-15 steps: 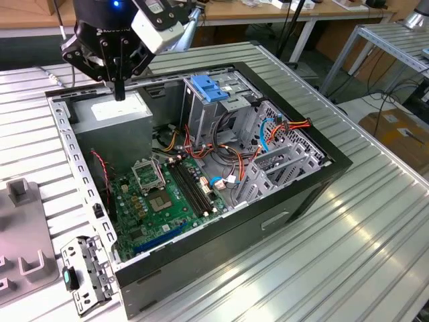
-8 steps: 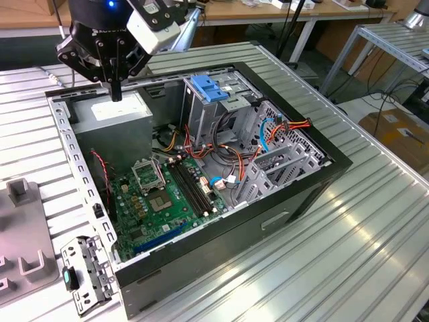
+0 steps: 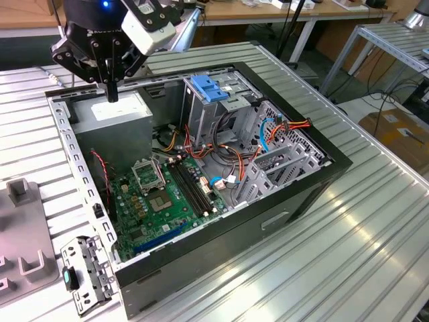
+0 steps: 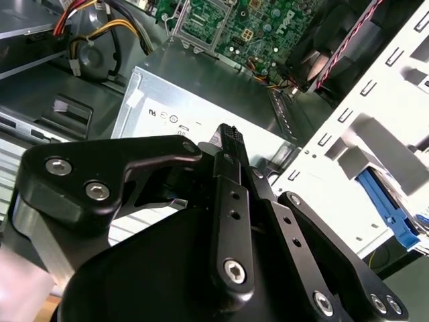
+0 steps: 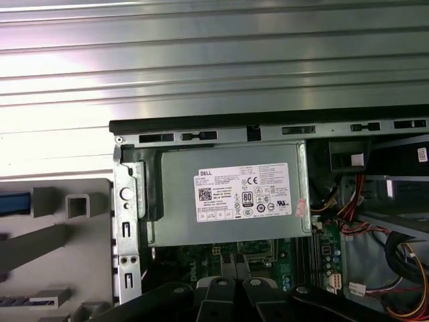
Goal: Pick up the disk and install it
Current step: 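Reach for the disk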
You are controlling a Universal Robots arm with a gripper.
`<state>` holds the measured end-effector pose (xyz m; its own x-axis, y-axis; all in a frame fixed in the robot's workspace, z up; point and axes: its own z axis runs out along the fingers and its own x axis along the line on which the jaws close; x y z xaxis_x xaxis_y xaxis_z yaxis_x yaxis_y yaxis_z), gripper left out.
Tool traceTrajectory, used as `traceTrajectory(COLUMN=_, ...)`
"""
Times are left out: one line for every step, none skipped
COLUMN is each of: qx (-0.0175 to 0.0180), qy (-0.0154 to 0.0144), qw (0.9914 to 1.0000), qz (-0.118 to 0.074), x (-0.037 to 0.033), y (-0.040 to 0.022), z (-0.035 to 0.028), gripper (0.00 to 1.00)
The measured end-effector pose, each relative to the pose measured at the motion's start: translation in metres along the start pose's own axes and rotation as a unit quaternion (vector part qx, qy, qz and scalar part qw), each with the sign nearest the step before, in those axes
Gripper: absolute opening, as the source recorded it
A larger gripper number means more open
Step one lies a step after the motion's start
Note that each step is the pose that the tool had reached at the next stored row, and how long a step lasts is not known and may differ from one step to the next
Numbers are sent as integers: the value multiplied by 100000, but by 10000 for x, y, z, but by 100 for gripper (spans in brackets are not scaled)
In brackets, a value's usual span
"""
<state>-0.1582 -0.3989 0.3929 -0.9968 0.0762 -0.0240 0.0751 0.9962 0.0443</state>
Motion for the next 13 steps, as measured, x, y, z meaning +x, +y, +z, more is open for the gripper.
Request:
traceTrajectory(qx=-5, qy=3, qw=100000, qz=0, x=6, y=-1, z=0, gripper=11)
traceTrajectory(qx=-1, qy=4, qw=100000, qz=1, x=10, y=-1, z=0, gripper=11)
traceTrajectory(qx=-1, qy=6, qw=100000, qz=0, x=20, y=-2, z=0, gripper=11)
traceTrajectory(qx=-3, qy=11, qw=100000, qz=1, x=27, y=-2, z=0, gripper=11)
traceTrajectory(qx=-3, qy=10, qw=100000, qz=2, x=32, y=-2, z=0, gripper=11)
traceTrajectory(qx=-1, qy=14, qw=100000, qz=2, x=37, y=-3, z=0, gripper=11)
traceTrajectory(qx=3, qy=20, qw=100000, qz=2, x=41, y=-3, z=0, gripper=11)
traceTrajectory(qx=1, qy=20, qw=100000, qz=0, x=45, y=-4, z=0, gripper=11)
traceTrajectory(qx=-1, qy=24, qw=100000, qz=1, x=54, y=-4, z=0, gripper=11)
traceTrajectory(qx=0, qy=25, qw=100000, qz=2, x=59, y=-4, z=0, gripper=11)
traceTrajectory(qx=0, qy=28, qw=100000, qz=4, x=63, y=-5, z=0, gripper=11)
traceTrajectory(qx=2, qy=34, qw=100000, qz=4, x=73, y=-6, z=0, gripper=11)
traceTrajectory(qx=1, qy=42, qw=100000, qz=5, x=81, y=-6, z=0, gripper=11)
